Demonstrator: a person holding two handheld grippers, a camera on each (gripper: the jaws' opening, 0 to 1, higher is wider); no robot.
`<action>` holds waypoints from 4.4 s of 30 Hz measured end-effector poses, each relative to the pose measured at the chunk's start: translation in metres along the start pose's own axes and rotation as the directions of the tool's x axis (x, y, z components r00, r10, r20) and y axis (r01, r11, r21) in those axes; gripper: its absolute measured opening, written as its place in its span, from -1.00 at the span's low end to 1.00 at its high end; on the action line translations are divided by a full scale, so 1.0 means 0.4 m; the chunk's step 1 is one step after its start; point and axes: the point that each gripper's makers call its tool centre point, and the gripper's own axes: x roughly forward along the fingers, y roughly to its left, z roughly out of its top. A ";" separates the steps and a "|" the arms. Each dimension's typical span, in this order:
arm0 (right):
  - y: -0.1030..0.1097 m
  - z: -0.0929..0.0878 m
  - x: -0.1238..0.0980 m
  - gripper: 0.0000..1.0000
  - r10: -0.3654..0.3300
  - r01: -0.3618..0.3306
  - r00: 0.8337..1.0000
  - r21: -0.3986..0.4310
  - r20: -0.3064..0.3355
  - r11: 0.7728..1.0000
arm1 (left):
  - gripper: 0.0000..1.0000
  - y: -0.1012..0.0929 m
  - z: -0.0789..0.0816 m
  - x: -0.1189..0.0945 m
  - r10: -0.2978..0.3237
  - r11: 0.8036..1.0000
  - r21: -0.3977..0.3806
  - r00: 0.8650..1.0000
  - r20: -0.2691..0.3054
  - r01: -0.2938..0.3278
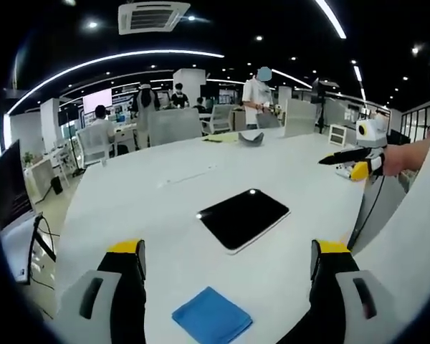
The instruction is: Wipe the mirror surface with the cleaning cloth until all visible marks leave the cleaned area.
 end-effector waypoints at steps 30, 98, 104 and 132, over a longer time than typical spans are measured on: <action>0.013 0.000 0.010 0.97 -0.016 0.016 0.999 0.005 -0.036 1.000 | 0.41 0.053 -0.179 0.039 0.049 0.998 -0.027 0.990 -0.131 -0.053; 0.014 -0.010 0.032 0.92 -0.034 0.037 0.997 0.030 -0.075 0.999 | -0.22 0.077 -0.416 0.111 0.019 1.000 -0.002 0.970 -0.242 -0.020; 0.014 -0.006 0.039 0.90 -0.030 0.032 0.997 0.025 -0.073 0.999 | -0.37 0.094 -0.415 0.113 0.033 0.999 -0.007 0.966 -0.257 -0.036; 0.018 -0.012 0.037 0.87 -0.030 0.032 0.997 0.028 -0.073 0.999 | -0.83 0.119 -0.414 0.111 0.054 0.998 0.000 0.965 -0.256 -0.056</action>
